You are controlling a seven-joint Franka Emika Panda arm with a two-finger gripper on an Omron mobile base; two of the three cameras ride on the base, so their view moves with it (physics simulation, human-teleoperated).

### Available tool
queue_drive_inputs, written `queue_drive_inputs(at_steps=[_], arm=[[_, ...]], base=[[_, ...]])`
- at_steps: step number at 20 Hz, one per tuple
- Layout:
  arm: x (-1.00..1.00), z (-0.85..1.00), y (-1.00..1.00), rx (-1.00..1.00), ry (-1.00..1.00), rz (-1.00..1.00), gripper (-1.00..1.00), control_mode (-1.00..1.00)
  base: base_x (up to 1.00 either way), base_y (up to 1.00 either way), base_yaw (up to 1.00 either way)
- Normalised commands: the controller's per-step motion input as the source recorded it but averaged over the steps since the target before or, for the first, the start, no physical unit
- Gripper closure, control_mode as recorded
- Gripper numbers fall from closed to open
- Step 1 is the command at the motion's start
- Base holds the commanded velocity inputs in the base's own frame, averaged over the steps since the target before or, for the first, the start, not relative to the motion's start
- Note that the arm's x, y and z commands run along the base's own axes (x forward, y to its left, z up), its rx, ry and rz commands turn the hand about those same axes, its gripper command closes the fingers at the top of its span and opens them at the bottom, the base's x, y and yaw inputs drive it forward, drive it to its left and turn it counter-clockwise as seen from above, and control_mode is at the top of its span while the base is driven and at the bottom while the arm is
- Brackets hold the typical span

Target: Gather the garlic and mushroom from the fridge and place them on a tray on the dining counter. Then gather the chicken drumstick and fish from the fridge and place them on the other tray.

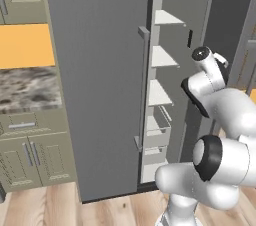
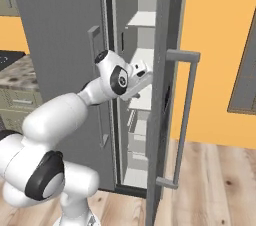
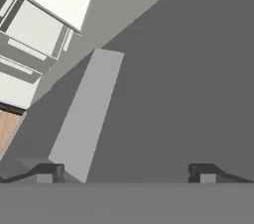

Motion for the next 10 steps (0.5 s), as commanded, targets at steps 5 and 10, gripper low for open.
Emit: queue_drive_inputs(at_steps=[5, 10], arm=[[-0.03, 0.00, -0.48, 0.08, 0.00, 0.00, -1.00, -1.00], [-0.07, 0.00, -0.53, 0.09, 0.00, 0.00, -1.00, -1.00]], base=[[0.00, 0.00, 0.00], [0.00, 0.00, 0.00]])
